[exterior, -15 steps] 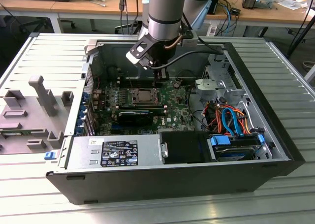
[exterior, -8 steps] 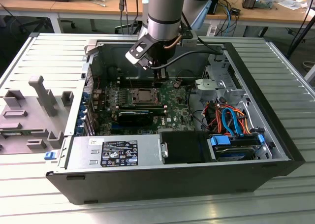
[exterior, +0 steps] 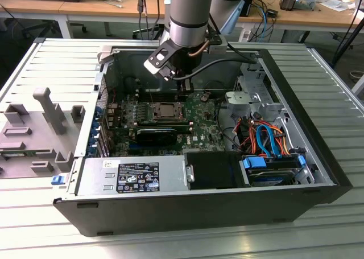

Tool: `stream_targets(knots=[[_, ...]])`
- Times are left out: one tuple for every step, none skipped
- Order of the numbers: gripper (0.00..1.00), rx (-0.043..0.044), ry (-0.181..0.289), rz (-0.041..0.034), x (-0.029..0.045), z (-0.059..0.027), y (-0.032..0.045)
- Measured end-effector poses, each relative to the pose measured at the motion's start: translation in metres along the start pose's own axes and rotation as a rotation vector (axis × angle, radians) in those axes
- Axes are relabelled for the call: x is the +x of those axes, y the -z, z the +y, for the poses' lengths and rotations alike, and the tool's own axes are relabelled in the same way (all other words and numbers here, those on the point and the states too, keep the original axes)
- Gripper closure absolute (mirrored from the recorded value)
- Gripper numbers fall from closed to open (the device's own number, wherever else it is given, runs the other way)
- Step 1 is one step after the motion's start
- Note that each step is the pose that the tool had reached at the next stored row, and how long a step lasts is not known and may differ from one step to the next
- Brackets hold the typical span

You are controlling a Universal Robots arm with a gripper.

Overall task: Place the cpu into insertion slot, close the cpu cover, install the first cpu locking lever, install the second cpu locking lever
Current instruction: 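Close the cpu cover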

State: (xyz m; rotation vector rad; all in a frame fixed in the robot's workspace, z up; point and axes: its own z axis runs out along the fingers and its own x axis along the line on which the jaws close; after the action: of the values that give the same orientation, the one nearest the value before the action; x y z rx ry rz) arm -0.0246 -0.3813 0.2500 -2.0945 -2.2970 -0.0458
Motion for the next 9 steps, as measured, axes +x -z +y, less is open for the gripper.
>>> stream_targets(knots=[[0.89, 0.0000, 0.000, 0.0000, 0.0000, -0.0004, 0.0000], [0.89, 0.0000, 0.000, 0.0000, 0.0001, -0.0007, 0.0000], [0.89, 0.0000, 0.000, 0.0000, 0.0001, -0.0009, -0.0001], [0.89, 0.0000, 0.000, 0.0000, 0.0001, -0.0015, -0.0001], [0.89, 0.0000, 0.000, -0.0001, 0.0002, -0.0020, -0.0001], [0.89, 0.0000, 0.000, -0.0001, 0.0002, -0.0024, -0.0001], [0.89, 0.0000, 0.000, 0.0000, 0.0002, -0.0027, -0.0002], [0.89, 0.0000, 0.000, 0.0000, 0.0003, -0.0030, -0.0002], [0.89, 0.0000, 0.000, 0.0000, 0.0003, -0.0033, -0.0002]])
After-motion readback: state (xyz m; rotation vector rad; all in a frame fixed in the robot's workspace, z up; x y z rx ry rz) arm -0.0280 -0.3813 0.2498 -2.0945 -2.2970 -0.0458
